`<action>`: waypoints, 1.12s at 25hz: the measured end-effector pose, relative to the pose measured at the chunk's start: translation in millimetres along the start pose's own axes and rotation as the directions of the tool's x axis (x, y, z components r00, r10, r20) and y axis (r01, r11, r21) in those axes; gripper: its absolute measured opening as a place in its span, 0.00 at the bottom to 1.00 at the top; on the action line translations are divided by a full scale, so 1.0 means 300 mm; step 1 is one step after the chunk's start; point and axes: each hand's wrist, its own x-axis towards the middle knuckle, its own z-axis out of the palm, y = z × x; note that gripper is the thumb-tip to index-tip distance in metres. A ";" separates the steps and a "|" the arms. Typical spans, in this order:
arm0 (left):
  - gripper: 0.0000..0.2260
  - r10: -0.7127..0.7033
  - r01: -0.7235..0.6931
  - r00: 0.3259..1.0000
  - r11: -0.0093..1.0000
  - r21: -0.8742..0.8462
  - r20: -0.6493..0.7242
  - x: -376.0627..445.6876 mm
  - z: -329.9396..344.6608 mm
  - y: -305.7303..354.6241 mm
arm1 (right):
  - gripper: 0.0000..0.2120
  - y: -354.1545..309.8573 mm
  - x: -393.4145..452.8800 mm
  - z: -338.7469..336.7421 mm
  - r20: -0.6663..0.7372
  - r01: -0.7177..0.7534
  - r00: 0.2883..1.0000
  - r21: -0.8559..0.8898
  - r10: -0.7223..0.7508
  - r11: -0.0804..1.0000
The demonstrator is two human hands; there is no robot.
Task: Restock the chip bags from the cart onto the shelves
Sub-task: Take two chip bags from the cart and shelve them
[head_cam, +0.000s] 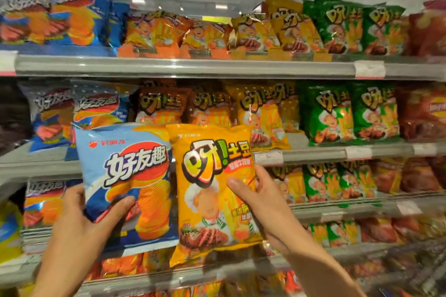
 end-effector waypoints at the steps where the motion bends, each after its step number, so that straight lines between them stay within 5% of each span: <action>1: 0.22 -0.010 0.010 1.000 1.000 -0.005 -0.011 0.008 0.035 -0.001 | 0.18 0.007 0.030 -0.023 0.016 -0.008 1.000 -0.003 0.008 1.000; 7: 0.22 0.004 -0.005 1.000 0.999 0.034 0.027 0.065 0.358 0.103 | 0.22 -0.076 0.293 -0.389 -0.035 0.027 0.999 -0.019 -0.028 0.999; 13: 0.25 0.000 -0.005 0.982 1.000 0.023 0.189 0.123 0.707 0.221 | 0.18 -0.176 0.580 -0.818 -0.242 -0.020 0.968 -0.358 -0.072 0.934; 16: 0.26 -0.012 0.013 0.979 1.000 -0.001 0.206 0.154 0.827 0.242 | 0.12 -0.173 0.658 -0.868 -0.304 0.021 0.938 -0.428 -0.166 0.904; 22: 0.28 -0.077 0.079 0.972 0.997 -0.002 0.221 0.169 0.886 0.223 | 0.15 -0.167 0.792 -0.840 -0.380 0.087 0.866 -0.527 -0.326 0.845; 28: 0.25 -0.132 0.134 0.949 0.991 0.013 0.285 0.100 0.912 0.195 | 0.08 -0.032 0.857 -0.771 -0.217 0.085 0.954 -0.462 -0.206 0.883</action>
